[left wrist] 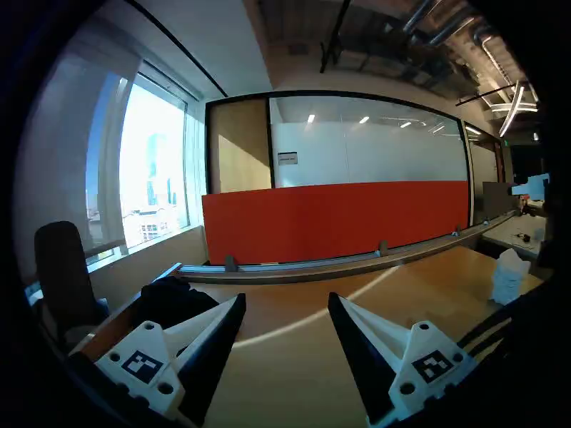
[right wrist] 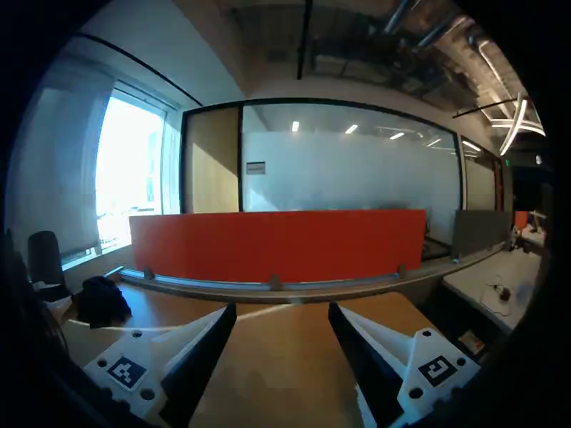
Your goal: Fold towel
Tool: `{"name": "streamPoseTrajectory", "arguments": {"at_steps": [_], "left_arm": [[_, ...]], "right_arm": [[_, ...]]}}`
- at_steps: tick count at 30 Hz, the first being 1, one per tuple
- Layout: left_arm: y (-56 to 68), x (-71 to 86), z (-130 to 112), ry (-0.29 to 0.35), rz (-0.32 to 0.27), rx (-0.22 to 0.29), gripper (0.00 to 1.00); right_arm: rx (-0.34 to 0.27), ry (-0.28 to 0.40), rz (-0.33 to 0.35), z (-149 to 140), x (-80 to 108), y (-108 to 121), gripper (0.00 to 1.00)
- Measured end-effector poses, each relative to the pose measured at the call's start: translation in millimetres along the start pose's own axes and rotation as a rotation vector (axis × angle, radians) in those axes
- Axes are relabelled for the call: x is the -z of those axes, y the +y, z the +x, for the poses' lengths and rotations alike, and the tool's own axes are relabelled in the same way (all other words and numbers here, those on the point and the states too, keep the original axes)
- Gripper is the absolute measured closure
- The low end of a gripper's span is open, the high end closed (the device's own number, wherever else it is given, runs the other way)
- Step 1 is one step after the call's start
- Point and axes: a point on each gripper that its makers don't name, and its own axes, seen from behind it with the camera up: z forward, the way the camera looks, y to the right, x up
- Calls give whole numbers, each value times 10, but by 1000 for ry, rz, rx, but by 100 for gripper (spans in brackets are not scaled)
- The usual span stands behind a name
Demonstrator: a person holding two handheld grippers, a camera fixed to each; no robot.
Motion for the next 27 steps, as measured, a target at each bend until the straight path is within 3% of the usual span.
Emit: {"name": "streamPoseTrajectory", "arguments": {"at_steps": [6, 15, 27], "left_arm": [[-83, 41, -210, 14, 17, -6, 15], [-62, 46, -571, 29, 15, 22, 15], [-21, -104, -1005, 56, 11, 51, 15]], "right_arm": [[-13, 1, 11, -30, -3, -81, 0], [16, -6, 16, -193, -5, -212, 0], [4, 9, -4, -433, -60, -193, 0]]}}
